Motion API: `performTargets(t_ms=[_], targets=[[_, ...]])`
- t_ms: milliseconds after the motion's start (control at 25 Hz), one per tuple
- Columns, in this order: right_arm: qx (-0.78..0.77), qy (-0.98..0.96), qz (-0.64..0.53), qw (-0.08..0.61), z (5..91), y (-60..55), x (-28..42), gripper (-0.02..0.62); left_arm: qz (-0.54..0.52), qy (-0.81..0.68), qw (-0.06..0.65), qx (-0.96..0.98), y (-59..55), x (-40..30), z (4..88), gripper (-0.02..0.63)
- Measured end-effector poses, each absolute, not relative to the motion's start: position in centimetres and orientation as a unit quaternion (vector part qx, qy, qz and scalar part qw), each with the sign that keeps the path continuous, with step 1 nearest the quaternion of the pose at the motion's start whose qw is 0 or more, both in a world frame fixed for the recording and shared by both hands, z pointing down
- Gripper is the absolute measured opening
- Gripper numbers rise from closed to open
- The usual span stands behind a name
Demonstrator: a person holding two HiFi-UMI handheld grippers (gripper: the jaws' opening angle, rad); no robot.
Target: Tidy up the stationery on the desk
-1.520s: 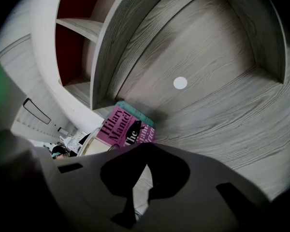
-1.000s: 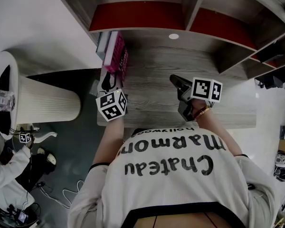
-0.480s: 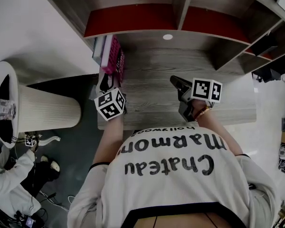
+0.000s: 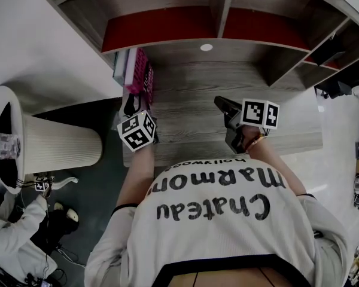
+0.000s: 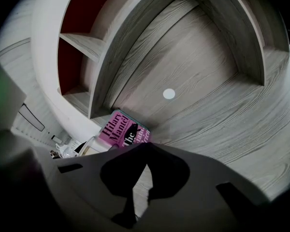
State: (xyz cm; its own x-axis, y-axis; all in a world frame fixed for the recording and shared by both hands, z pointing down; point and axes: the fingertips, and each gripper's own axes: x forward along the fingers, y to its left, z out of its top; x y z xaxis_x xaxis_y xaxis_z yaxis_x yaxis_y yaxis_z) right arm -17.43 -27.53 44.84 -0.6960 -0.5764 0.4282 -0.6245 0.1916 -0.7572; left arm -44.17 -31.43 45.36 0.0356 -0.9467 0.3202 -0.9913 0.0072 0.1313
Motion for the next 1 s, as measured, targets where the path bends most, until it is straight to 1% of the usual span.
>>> performTargets(t_ms=[1000], targets=[[0.399, -0.763, 0.508, 0.019, 45.5, -27.8, -16.3, 0.014, 0.048, -0.699, 0.179, 0.691, -32.9, -44.2, 45.5, 0.151]])
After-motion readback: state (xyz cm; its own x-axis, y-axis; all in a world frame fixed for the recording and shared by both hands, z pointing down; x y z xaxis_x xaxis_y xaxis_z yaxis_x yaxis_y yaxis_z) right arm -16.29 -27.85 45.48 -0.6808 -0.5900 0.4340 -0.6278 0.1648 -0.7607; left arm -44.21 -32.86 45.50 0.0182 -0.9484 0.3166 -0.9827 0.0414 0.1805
